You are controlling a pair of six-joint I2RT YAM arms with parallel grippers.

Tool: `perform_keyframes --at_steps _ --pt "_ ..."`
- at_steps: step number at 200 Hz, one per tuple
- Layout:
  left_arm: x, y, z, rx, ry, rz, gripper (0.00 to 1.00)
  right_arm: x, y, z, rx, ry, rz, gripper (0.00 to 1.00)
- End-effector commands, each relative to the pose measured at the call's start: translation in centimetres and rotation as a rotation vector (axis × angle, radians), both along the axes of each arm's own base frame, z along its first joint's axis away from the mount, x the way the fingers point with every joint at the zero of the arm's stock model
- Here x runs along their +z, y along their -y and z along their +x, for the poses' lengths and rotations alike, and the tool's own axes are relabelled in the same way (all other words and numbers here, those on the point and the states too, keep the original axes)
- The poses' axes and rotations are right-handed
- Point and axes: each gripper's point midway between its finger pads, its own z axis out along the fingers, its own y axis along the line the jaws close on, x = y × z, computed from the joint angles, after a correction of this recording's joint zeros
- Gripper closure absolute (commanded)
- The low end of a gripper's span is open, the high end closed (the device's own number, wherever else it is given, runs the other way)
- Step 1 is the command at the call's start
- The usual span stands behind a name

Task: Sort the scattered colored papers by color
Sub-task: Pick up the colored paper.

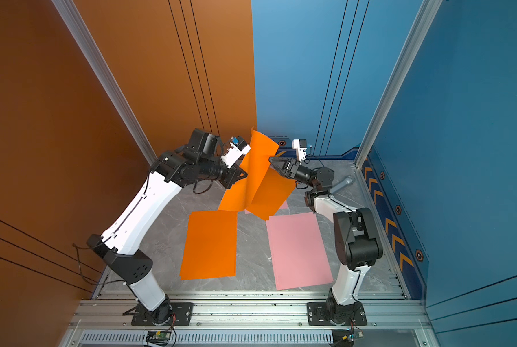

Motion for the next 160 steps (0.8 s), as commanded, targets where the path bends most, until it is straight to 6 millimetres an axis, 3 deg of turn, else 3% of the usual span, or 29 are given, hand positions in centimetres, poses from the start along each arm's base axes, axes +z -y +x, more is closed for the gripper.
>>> perform_keyframes --at_steps 1,30,92,109,160 --pt "0.2 -0.9 -0.2 0.022 -0.019 -0.009 1.0 0.3 0.9 -0.2 -0.015 0.045 -0.004 0.27" --pt "1.4 -0.4 -1.5 -0.028 -0.031 -0.068 1.0 -0.5 1.5 0.7 -0.061 0.036 -0.032 0.3" --pt "2.5 0.3 -3.5 -0.097 -0.055 -0.143 1.0 -2.0 0.1 1.0 -0.119 0.058 -0.203 0.34" --pt "2.9 0.1 -3.4 -0.087 -0.044 -0.148 1.0 -1.3 0.2 0.8 -0.117 0.074 -0.175 0.49" --pt "2.4 -0.5 -2.8 -0.057 -0.059 -0.147 1.0 0.0 1.0 0.8 -0.118 0.09 -0.101 0.69"
